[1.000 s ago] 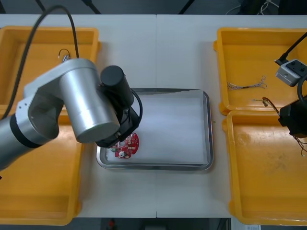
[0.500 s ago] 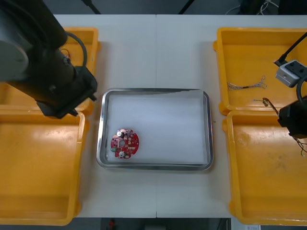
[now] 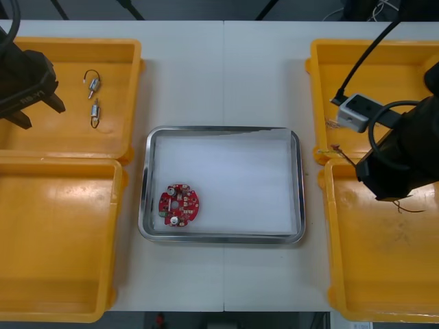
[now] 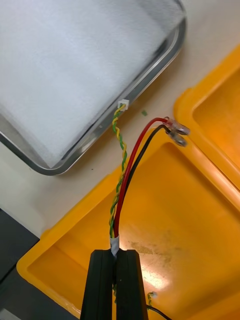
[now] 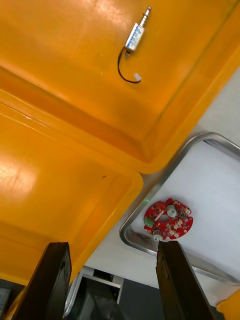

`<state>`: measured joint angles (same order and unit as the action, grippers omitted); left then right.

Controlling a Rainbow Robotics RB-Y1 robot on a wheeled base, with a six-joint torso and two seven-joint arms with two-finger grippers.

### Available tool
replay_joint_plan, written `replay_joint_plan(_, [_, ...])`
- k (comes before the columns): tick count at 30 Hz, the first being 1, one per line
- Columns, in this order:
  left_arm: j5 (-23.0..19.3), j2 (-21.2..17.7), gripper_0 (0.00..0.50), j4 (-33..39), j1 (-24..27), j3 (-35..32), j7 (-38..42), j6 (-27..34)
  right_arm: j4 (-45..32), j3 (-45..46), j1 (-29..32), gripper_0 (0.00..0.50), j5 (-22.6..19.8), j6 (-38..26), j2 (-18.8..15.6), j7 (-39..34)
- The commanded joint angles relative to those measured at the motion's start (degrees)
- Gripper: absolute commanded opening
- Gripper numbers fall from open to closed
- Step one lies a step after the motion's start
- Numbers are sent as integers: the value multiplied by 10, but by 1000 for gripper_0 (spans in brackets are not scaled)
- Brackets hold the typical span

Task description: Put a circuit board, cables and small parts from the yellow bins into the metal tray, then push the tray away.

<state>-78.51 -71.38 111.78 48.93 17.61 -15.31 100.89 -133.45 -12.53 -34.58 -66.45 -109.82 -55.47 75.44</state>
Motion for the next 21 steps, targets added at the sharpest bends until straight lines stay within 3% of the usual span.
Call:
replay_joint_plan(1, [39, -20, 500, -55, 24, -21, -9, -10, -11, -89, -67, 0, 12, 14, -15, 23])
replay_joint_plan(12, [125, 4, 500, -173, 24, -21, -128, -90, 10, -241, -152, 0, 36, 102, 21, 63])
replay_joint_plan(21, [154, 30, 500, -235, 24, -21, -213, -175, 83, -330, -214, 0, 54, 160, 84, 194])
